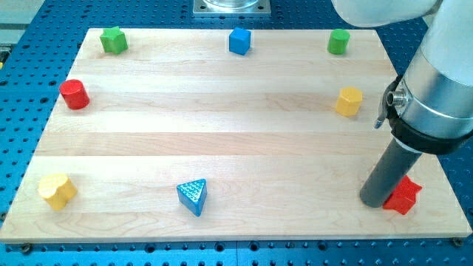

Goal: Slide the green circle diagonal to the top left of the hexagon

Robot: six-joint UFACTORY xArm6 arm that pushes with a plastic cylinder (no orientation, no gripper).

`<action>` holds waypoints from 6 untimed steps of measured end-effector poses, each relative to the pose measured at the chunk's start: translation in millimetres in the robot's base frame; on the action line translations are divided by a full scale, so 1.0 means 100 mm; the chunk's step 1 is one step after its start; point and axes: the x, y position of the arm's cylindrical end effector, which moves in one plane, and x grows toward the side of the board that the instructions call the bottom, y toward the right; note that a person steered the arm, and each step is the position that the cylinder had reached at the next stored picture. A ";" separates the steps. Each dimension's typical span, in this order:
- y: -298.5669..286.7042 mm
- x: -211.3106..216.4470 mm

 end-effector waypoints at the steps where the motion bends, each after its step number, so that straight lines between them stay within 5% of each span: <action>1: 0.00 0.00; 4: -0.12 -0.17; 6: -0.84 -1.87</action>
